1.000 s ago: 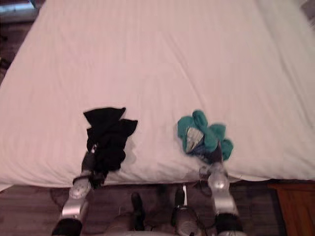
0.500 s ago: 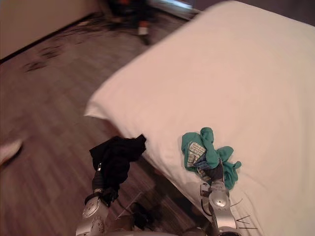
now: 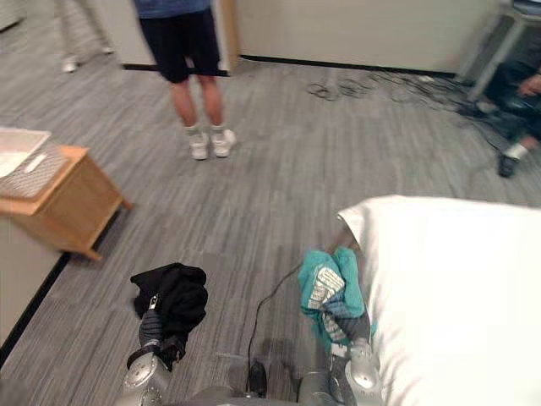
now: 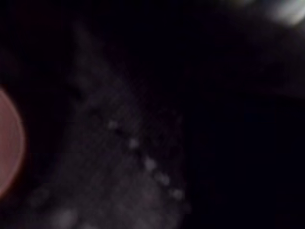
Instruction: Tidy the bed and pick cloth on bed and put in laundry
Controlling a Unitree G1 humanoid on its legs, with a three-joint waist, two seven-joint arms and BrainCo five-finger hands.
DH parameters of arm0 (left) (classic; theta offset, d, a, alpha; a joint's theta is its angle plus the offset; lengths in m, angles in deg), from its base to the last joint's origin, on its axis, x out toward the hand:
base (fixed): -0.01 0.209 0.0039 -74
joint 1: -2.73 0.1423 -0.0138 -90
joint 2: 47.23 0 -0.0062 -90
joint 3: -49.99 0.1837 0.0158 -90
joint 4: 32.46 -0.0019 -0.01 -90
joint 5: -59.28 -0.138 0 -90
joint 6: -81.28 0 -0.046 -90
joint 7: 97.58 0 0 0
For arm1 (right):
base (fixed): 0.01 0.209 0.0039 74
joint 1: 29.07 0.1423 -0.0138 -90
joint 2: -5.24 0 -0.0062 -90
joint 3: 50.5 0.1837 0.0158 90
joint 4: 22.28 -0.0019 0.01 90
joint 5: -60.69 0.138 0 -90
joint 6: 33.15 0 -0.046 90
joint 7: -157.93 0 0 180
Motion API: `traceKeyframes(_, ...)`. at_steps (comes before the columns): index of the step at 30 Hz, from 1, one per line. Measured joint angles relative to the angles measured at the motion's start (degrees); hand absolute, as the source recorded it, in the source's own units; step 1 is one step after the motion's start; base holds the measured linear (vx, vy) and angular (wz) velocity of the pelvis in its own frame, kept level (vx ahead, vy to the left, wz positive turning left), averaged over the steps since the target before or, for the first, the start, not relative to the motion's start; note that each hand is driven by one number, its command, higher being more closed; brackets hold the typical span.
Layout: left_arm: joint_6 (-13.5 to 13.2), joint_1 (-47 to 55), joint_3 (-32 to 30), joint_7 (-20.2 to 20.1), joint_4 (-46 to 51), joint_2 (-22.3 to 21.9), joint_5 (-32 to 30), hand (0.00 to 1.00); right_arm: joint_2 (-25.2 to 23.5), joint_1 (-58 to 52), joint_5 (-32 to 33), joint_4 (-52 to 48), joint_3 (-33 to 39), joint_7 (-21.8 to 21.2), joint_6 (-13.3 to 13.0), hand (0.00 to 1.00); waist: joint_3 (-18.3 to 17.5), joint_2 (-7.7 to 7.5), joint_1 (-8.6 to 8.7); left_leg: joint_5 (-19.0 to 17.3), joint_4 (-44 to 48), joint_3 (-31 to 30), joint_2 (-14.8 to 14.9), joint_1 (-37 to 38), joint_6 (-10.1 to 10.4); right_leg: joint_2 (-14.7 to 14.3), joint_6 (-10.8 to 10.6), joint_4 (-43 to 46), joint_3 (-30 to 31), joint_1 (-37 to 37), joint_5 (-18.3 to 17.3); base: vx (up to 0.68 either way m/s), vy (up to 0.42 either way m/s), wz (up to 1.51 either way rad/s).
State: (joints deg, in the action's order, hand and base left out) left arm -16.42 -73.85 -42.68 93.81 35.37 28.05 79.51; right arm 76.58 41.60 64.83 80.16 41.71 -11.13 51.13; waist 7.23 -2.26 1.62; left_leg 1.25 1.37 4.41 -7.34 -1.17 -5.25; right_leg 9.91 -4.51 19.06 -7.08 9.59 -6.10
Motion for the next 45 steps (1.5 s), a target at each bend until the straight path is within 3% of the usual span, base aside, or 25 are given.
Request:
traceKeyframes(1, 0.17, -0.26, 0.0, -0.02, -0.61, -0.1, -0.09, 1.0, -0.16, 0.18, 0.02, -0.02, 0.21, 0.02, 0.02, 1.0, 0.29, 0.24, 0.13, -1.25, 1.68, 0.52, 0.47, -0.37, 0.84, 0.08, 0.22, -1.1, -1.39, -1.4, 1.02, 0.22, -0.133, 0.45)
traceKeyframes(2, 0.37, -0.21, 0.0, -0.09, -0.54, -1.64, -0.35, 1.0, -0.44, 0.08, 0.39, -0.58, 0.47, 0.29, -0.06, 1.0, 0.28, 0.91, -0.23, -4.59, 4.47, 5.53, 3.35, -1.01, 2.14, -1.12, 0.65, -4.64, -2.87, -3.87, 2.5, 0.17, -0.093, 0.28)
traceKeyframes(5, 0.46, 0.22, -0.12, 0.03, -0.49, -4.68, -0.65, 1.0, -0.46, 0.0, 2.28, -1.58, 1.31, 0.24, -0.09, 1.0, 0.23, 1.1, -2.41, -5.54, 5.46, 10.74, 6.23, 0.35, 1.83, -3.5, 0.79, -10.72, -1.94, -7.88, 4.87, 0.11, -0.071, -0.25)
traceKeyframes(6, 0.51, 0.24, 0.29, -0.16, -0.47, -4.68, -0.68, 1.0, -0.49, -0.03, 2.35, -2.01, 1.37, 0.17, -0.09, 1.0, 0.22, 1.09, -2.46, -5.78, 5.25, 10.81, 6.35, 0.66, 2.1, -3.72, 0.94, -11.66, -1.94, -8.57, 5.18, 0.03, -0.02, -0.21)
traceKeyframes(7, 1.1, 0.36, 3.21, -1.35, -0.35, -5.33, -0.7, 1.0, -1.83, -7.03, 4.3, -2.55, 3.69, -0.07, 0.04, 1.0, -2.46, 1.03, -2.64, -5.22, -1.27, 12.84, 6.58, 6.14, 3.25, -5.33, 1.36, -18.39, -1.84, -13.41, 6.45, 0.0, 0.0, 0.0)
traceKeyframes(15, 1.11, 0.4, 2.8, -1.35, -2.53, -5.3, -0.78, 1.0, -1.42, -5.38, 4.25, -0.04, 3.82, -0.09, 0.11, 1.0, -2.54, 0.9, -2.69, -4.56, -1.4, 13.71, 6.94, 7.06, 3.63, -5.8, 1.34, -18.52, -0.97, -13.43, 6.44, 0.0, 0.0, -0.05)
traceKeyframes(21, 1.94, -0.62, 1.83, -1.49, -5.47, -3.94, -3.06, 1.0, -0.42, -2.62, 3.93, 4.5, 7.24, -1.23, 2.75, 1.0, -2.41, 0.82, -2.4, -4.17, -2.25, 12.33, 7.76, 6.5, 5.3, -6.82, 2.39, -18.52, -2.26, -13.47, 5.66, -0.02, -0.048, 0.09)
traceKeyframes(23, 2.39, -0.96, 0.0, -2.16, -5.46, -3.98, -3.51, 1.0, -0.44, -2.63, 3.48, 3.82, 7.35, -1.36, 3.27, 1.0, -1.62, 0.58, -2.47, -5.89, 2.71, 11.02, 8.75, 4.89, 7.22, -6.96, 2.95, -18.17, -3.23, -14.54, 3.92, 0.03, -0.11, 0.46)
traceKeyframes(25, 2.45, -1.81, -1.94, -2.74, -4.84, -4.1, -4.11, 1.0, -0.17, -2.51, 2.09, 0.66, 6.81, -2.43, 3.84, 1.0, 0.55, -0.56, -2.66, -6.42, 25.91, 13.29, 12.28, -5.79, 8.72, -6.05, 4.05, -18.02, -5.92, -16.58, 2.34, -0.03, -0.138, 0.66)
traceKeyframes(26, 2.44, -1.6, -2.03, -2.73, -4.5, -4.11, -4.12, 1.0, 0.09, -2.48, 1.94, -0.4, 6.84, -2.55, 3.83, 1.0, 0.68, -0.19, -2.64, -5.7, 30.7, 13.76, 13.58, -8.07, 9.07, -6.18, 4.22, -18.03, -6.32, -16.59, 2.14, -0.06, -0.091, 0.3)
traceKeyframes(28, 2.54, -0.54, -1.89, -2.81, -3.65, -4.64, -4.15, 1.0, 1.72, -0.5, 1.85, -2.94, 6.87, -2.66, 3.75, 1.0, 1.59, 1.92, -4.05, -7.98, 39.91, 14.86, 18.35, -13.29, 7.14, -7.06, 5.26, -18.59, -6.47, -17.49, 1.44, 0.04, -0.027, -0.02)
traceKeyframes(29, 2.55, -0.51, -1.92, -2.81, -3.6, -4.63, -4.14, 1.0, 2.27, 0.41, 1.85, -2.72, 6.88, -2.66, 3.76, 1.0, 1.65, 2.15, -4.07, -8.85, 39.56, 14.96, 18.41, -14.17, 7.39, -6.93, 5.28, -18.59, -6.44, -17.36, 1.32, 0.12, 0.02, 0.03)
traceKeyframes(32, 2.93, -0.38, -2.05, -3.41, -1.2, -4.62, -4.12, 1.0, 4.05, 3.45, 1.83, -2.27, 7.49, -2.62, 3.83, 1.0, 1.73, 2.13, -4.18, -8.74, 23.71, 15.97, 15.99, -15.72, 8.64, -4.32, 4.29, -18.43, -6.13, -15.65, 0.26, 0.17, 0.068, 0.02)
traceKeyframes(34, 3.01, 0.48, -2.78, -4.13, 1.71, -4.63, -4.14, 1.0, 5.44, 5.05, 1.4, -1.86, 8.75, -2.36, 3.86, 1.0, 1.48, 3.18, -4.79, -5.7, 8.52, 16.35, 14.45, -14.27, 12.26, -3.82, 2.5, -18.5, -5.1, -14.62, -0.93, 0.35, 0.18, -0.16)
traceKeyframes(35, 3.0, 0.94, -3.75, -4.32, 2.55, -4.62, -4.14, 1.0, 5.5, 5.56, 0.79, -0.92, 8.63, -2.37, 3.87, 1.0, 1.47, 3.38, -5.45, -5.86, 8.81, 16.2, 14.79, -13.89, 11.67, -3.85, 1.45, -17.93, -4.53, -15.01, -2.25, 0.48, 0.26, -0.29)
traceKeyframes(36, 3.15, 1.14, -5.35, -4.74, 2.39, -4.56, -4.49, 1.0, 5.49, 5.84, -0.2, 1.01, 8.62, -2.51, 4.08, 1.0, 1.49, 2.49, -5.75, -5.17, 9.57, 16.2, 13.64, -12.63, 7.42, -2.75, 0.4, -15.52, -4.02, -16.16, -4.86, 0.47, 0.186, -0.33)
traceKeyframes(37, 3.43, 1.67, -6.9, -4.87, 1.78, -4.48, -5.03, 1.0, 5.12, 5.85, -1.13, 2.87, 8.35, -3.29, 4.51, 1.0, 1.52, 0.99, -5.7, -6.27, 10.42, 16.18, 12.42, -10.11, 4.64, 0.32, -2.88, 1.11, -3.37, -11.18, -8.13, 0.47, 0.171, -0.17)
traceKeyframes(38, 3.83, 1.63, -6.82, -4.81, 1.24, -4.26, -5.08, 1.0, 4.86, 6.27, -1.71, 3.0, 8.09, -3.71, 4.66, 1.0, 1.63, 0.82, -5.49, -7.47, 10.79, 16.12, 12.07, -9.09, 4.27, 1.81, -3.85, 11.3, -2.85, -7.35, -7.69, 0.36, 0.098, 0.04)
traceKeyframes(39, 4.49, 1.68, -6.16, -4.88, 1.17, -3.03, -5.2, 1.0, 3.77, 6.0, -2.65, 3.1, 7.79, -4.21, 4.67, 1.0, 2.36, 0.04, -4.94, -8.87, 10.03, 15.52, 10.74, -6.1, 4.26, 4.17, -5.23, 25.87, -1.43, -1.98, -3.08, 0.48, 0.157, 0.49)
traceKeyframes(40, 4.85, 1.67, -5.29, -4.82, 1.18, -1.39, -5.25, 1.0, 2.64, 6.06, -2.8, 4.34, 7.46, -4.94, 4.79, 1.0, 3.24, -0.67, -3.59, -9.39, 8.22, 13.56, 9.36, -1.62, 4.11, 6.28, -4.58, 36.77, -1.38, 1.89, -1.85, 0.5, 0.133, 0.61)
traceKeyframes(42, 4.97, 1.66, -4.06, -4.77, 1.25, -0.45, -5.25, 1.0, 2.53, 5.99, -3.06, 4.78, 6.82, -5.09, 5.16, 1.0, 3.64, -0.04, -2.46, -10.06, 6.26, 11.02, 9.4, 3.42, 3.89, 7.35, -2.24, 39.45, -5.55, 3.81, -4.32, 0.6, 0.061, 0.66)
traceKeyframes(44, 4.94, 0.67, -3.39, -4.77, 1.33, -0.3, -5.24, 1.0, 2.52, 6.56, -3.04, 4.71, 6.77, -5.13, 5.04, 1.0, 3.79, 0.48, -2.35, -10.49, 4.33, 7.76, 9.99, 7.49, 4.77, 6.91, -0.48, 31.51, -9.23, 6.9, -6.12, 0.56, -0.067, 0.58)
traceKeyframes(45, 4.93, -0.47, -2.61, -4.74, 1.23, -0.12, -5.24, 1.0, 2.57, 7.07, -3.01, 4.71, 6.84, -5.11, 5.0, 1.0, 3.97, 0.91, -2.22, -10.38, 4.6, 7.11, 11.13, 8.1, 7.11, 5.51, -0.46, 21.2, -10.2, 8.52, -6.21, 0.64, -0.231, 0.72)
